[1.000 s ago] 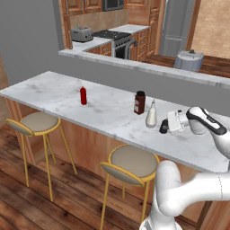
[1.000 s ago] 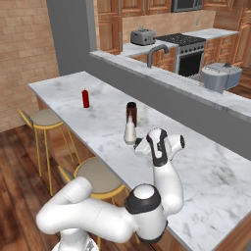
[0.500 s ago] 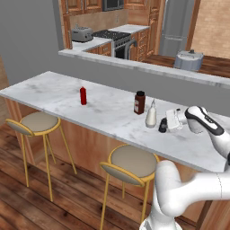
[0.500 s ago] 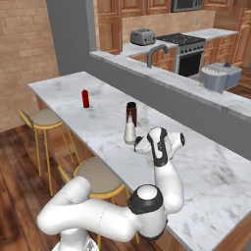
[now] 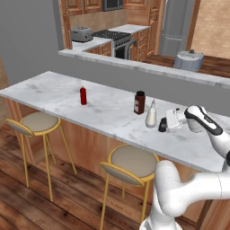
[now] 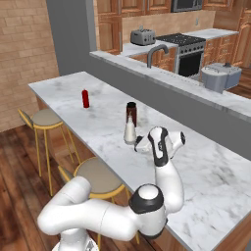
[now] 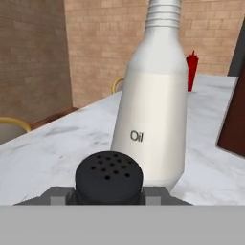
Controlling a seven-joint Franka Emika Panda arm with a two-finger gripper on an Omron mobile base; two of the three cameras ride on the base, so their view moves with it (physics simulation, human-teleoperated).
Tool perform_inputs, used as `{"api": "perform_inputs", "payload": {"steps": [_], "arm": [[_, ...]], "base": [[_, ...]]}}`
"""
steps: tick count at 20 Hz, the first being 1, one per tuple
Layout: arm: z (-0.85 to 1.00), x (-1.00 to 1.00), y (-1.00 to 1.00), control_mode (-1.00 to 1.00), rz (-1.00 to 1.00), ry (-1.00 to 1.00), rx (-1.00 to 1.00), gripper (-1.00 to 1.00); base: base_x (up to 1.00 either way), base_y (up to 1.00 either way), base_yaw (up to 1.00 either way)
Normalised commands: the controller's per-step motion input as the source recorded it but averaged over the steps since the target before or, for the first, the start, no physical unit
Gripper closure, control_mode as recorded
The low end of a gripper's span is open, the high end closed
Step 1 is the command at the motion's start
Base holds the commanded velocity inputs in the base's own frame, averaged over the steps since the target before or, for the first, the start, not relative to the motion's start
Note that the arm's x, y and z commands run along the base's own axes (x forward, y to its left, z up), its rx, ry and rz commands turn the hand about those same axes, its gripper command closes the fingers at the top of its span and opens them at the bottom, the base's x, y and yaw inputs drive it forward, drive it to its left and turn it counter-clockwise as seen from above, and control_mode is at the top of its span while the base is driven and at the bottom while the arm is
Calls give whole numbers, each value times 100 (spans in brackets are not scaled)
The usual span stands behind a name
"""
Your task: Move the oil and vinegar bottle and shaker from the cabinet to the dining counter.
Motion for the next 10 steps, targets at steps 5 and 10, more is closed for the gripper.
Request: {"api": "perform_inputs", "payload": {"steps": [5, 10], "arm": [[-28, -9, -1, -100, 0, -2, 0, -100], [-20, -5, -5, -100, 0, -2, 0, -100]], "base": [[0, 0, 0], [0, 0, 0]]}}
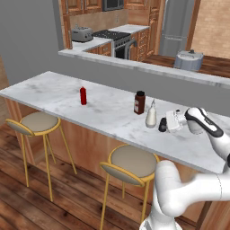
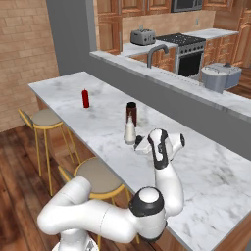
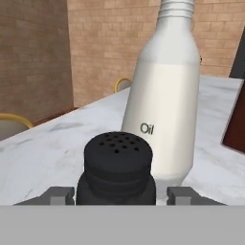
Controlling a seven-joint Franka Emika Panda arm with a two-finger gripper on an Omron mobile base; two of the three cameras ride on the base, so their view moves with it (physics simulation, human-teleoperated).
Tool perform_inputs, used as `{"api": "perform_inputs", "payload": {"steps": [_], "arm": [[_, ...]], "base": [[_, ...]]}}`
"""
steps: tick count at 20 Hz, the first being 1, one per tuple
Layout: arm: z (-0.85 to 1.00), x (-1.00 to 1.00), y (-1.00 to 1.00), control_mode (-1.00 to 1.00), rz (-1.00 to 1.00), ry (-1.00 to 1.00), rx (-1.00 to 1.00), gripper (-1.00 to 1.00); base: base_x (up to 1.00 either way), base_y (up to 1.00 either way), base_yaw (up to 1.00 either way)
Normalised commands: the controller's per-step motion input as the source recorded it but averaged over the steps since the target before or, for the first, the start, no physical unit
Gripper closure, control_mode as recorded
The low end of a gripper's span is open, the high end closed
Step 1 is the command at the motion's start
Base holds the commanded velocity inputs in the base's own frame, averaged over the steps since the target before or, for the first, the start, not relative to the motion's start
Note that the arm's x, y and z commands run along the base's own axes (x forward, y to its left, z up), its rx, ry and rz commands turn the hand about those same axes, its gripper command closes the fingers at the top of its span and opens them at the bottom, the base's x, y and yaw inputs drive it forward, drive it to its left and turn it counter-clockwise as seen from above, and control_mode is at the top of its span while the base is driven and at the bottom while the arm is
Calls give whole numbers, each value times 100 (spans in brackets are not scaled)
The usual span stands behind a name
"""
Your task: Move the oil and vinegar bottle and shaker from the cabinet to the dining counter.
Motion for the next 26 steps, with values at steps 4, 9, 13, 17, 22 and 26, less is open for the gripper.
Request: {"api": "perform_inputs", "payload": {"steps": [4, 9, 13, 17, 22, 26], "arm": [[-8, -1, -15, -100, 0, 0, 0, -100], [0, 0, -28, -100, 0, 0, 0, -100], [2, -6, -33, -100, 0, 0, 0, -100], [22, -21, -31, -100, 0, 0, 0, -100], [35, -41, 0, -100, -7, 13, 1, -100], [44, -41, 16, -100, -7, 27, 0, -100]], "base": [[0, 0, 0], [0, 0, 0], [0, 0, 0], [0, 0, 0], [0, 0, 0], [0, 0, 0]]}}
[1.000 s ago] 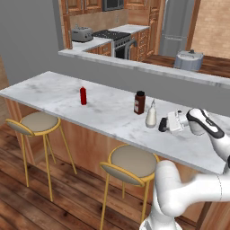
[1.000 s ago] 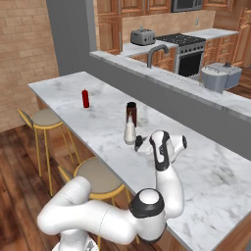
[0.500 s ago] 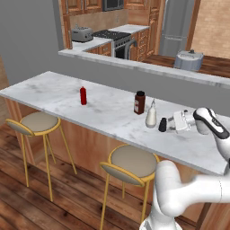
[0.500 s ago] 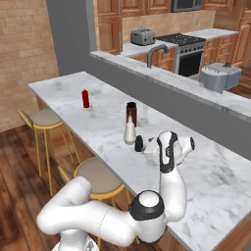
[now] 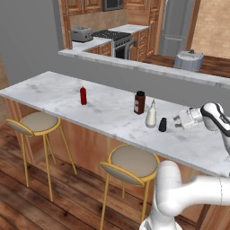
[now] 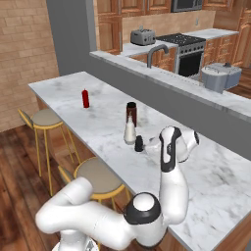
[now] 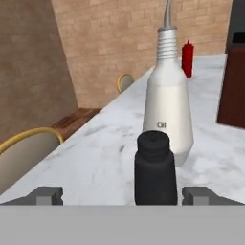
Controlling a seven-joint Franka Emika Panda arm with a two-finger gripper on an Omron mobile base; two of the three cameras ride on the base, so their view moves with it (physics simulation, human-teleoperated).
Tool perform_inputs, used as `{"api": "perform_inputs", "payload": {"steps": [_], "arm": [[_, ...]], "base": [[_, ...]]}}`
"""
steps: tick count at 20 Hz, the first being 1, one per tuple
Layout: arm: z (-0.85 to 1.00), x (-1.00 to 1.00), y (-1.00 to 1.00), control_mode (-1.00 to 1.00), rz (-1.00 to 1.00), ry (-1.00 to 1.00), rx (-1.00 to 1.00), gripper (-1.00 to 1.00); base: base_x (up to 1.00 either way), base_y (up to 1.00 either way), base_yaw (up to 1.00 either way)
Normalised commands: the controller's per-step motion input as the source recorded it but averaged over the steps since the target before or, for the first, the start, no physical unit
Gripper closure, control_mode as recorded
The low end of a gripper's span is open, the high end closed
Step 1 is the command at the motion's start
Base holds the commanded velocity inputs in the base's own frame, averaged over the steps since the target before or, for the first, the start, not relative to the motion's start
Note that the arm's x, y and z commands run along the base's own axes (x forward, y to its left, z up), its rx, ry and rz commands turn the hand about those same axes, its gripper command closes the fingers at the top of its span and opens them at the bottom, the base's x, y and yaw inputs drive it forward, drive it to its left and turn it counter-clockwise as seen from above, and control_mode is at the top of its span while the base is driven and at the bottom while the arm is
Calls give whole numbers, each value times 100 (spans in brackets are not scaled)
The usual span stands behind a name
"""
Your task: Move the oil and vinegar bottle and shaker from the cabinet to the dining counter.
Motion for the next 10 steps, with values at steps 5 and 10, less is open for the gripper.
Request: {"api": "perform_inputs", "payload": {"steps": [5, 10], "arm": [[43, -47, 14, -100, -4, 33, 0, -100], [30, -53, 18, -100, -6, 29, -7, -100]], "base": [[0, 0, 0], [0, 0, 0]]}}
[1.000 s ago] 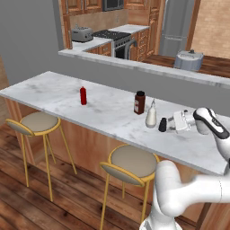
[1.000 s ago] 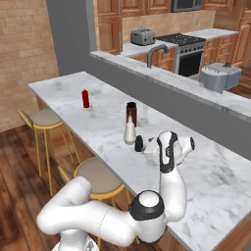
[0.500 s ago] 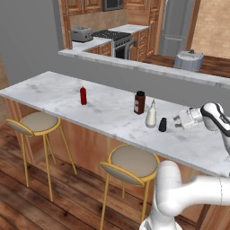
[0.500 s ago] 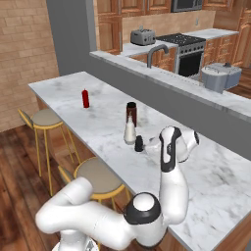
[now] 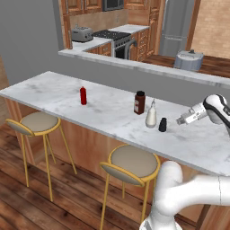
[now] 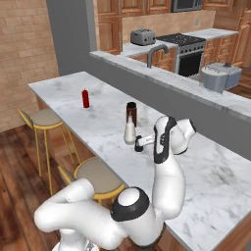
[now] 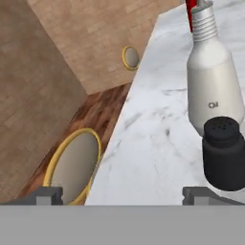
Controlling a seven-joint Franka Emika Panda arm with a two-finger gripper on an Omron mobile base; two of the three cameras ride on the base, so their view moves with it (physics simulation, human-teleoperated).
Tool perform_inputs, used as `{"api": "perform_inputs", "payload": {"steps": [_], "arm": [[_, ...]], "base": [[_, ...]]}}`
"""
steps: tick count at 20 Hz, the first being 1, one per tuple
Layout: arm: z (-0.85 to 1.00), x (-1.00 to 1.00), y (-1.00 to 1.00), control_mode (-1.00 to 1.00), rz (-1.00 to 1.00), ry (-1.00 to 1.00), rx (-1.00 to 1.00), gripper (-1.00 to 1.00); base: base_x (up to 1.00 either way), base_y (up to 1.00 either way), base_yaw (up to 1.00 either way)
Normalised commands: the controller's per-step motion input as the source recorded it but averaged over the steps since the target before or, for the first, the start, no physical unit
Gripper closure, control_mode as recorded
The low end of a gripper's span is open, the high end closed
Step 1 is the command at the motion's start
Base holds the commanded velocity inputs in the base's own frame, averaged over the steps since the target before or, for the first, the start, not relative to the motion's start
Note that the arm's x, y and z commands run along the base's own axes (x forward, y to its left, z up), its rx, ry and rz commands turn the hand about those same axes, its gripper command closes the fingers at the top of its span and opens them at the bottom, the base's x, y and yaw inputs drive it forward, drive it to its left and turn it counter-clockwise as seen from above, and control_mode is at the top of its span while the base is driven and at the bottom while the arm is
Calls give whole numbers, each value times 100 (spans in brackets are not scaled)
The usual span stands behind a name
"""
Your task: Move the oil and vinegar bottle and shaker from the cabinet to the dining counter.
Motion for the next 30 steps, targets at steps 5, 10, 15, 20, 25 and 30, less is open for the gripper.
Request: {"api": "perform_inputs", "payload": {"steps": [5, 10, 15, 20, 25, 30], "arm": [[31, -46, 12, -100, -17, 27, -7, -100], [27, -52, 13, -100, -18, 23, -5, -100], [17, -61, 17, -100, -19, 12, -7, -100], [13, -57, 23, -100, -27, 2, -12, -100], [15, -50, 25, -100, -27, 2, -18, -100], [16, -52, 24, -100, -25, 0, -20, -100]], "base": [[0, 0, 0], [0, 0, 0], [0, 0, 0], [0, 0, 0], [0, 0, 0], [0, 0, 0]]}}
